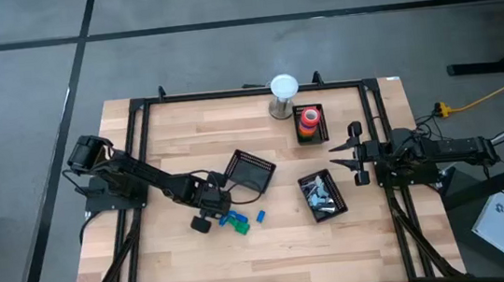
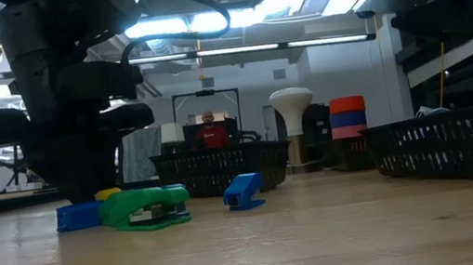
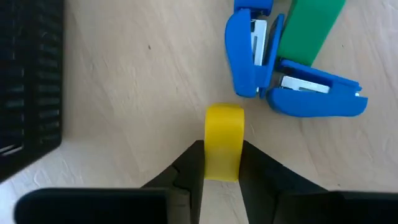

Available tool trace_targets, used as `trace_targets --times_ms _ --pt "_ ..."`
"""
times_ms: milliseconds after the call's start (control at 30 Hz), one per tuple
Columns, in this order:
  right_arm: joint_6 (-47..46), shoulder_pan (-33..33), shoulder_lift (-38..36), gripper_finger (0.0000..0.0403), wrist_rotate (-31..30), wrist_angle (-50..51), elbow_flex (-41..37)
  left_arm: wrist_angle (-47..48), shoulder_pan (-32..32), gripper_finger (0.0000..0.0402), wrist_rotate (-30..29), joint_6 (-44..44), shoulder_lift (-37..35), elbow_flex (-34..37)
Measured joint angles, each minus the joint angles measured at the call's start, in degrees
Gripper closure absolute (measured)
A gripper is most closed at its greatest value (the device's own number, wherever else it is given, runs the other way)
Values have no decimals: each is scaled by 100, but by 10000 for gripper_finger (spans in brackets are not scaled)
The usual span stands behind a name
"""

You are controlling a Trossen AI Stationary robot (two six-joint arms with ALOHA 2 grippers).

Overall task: Pick and place Stapler, Stapler remover, tape
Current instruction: Put the yellow stapler into the center black bin

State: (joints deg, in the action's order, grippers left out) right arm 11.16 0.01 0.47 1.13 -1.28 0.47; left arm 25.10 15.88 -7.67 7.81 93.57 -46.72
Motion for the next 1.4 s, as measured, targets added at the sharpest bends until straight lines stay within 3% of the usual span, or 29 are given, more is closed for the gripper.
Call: trace_targets --times_ms 567,933,1133,1400 --pt "2 0 0 263 0 -2 0 -668 178 327 -301 -804 -21 11" --pt "2 1 0 263 0 -2 0 -2007 317 320 -1001 -967 -349 11" --pt "2 2 0 263 0 -2 0 -3084 -26 318 -1862 -1060 -416 11" --pt "2 1 0 263 0 -1 2 -3125 -966 320 -1665 -2097 -416 11"
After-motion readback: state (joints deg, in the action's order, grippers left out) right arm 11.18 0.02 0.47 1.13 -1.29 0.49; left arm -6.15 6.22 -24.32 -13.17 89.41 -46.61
